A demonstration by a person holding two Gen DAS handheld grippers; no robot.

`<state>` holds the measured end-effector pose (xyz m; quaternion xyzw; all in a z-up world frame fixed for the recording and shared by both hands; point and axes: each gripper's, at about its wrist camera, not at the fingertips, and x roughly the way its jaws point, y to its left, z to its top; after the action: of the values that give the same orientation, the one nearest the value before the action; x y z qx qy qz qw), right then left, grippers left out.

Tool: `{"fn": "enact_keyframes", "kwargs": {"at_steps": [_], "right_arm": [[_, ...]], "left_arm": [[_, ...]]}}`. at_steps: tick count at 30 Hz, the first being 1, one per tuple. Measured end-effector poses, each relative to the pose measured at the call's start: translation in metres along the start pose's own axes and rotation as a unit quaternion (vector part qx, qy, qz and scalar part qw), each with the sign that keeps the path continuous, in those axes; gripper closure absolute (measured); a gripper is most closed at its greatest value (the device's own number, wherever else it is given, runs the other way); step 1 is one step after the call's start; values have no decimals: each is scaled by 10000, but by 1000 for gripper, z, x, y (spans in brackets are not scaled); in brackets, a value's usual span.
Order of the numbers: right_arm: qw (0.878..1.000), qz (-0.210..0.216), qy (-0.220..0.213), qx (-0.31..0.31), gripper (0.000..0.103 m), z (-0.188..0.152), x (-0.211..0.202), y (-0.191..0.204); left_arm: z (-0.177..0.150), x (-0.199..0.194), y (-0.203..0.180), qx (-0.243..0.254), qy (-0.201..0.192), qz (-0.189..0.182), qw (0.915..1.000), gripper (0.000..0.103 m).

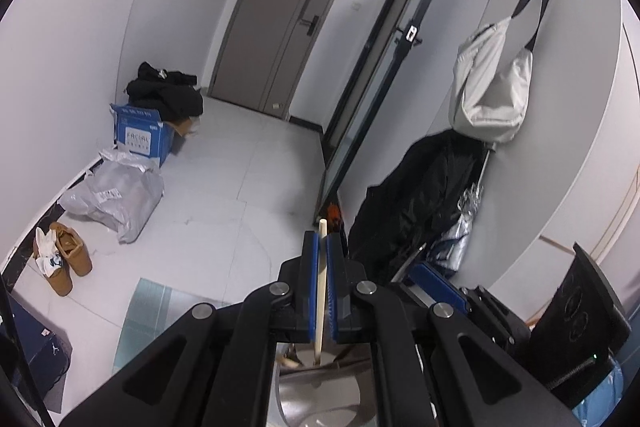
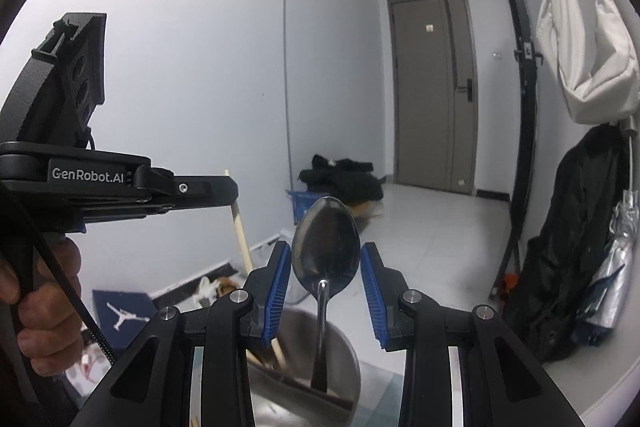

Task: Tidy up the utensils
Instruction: 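Open the right gripper to drop the spoon while the left gripper releases the chopstick, then move both open grippers back down to the loose wooden chopsticks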

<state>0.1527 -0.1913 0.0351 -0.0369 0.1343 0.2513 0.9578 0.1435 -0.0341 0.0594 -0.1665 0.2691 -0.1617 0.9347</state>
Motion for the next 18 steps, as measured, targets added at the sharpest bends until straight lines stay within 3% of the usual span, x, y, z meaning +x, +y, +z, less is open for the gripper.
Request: {"fn": "enact_keyframes", "kwargs": {"at_steps": [5,7,12,15,17,18], "right_arm": [[9995,120,301,-2,68,-6,1,-1],[9994,116,316,62,65,-7,-3,-2],[9992,64,342,203,61,-7,-21,-3],[9993,-36,319,196,53,-4,-35,0],[9990,-83,290,324,43,-3,-46,1],[9988,-92,288,382,43,-3,-51,1]], "left_arm": [[-1,4,4,-154,459,-136,9987,102],[0,3,8,-323,528,-10,9981,102],[6,-9,11,-537,599,185,9966,90],[5,-22,7,-468,578,401,9964,70],[3,-32,4,-406,492,551,9964,51],[1,-37,1,-355,441,641,9963,48]]}}
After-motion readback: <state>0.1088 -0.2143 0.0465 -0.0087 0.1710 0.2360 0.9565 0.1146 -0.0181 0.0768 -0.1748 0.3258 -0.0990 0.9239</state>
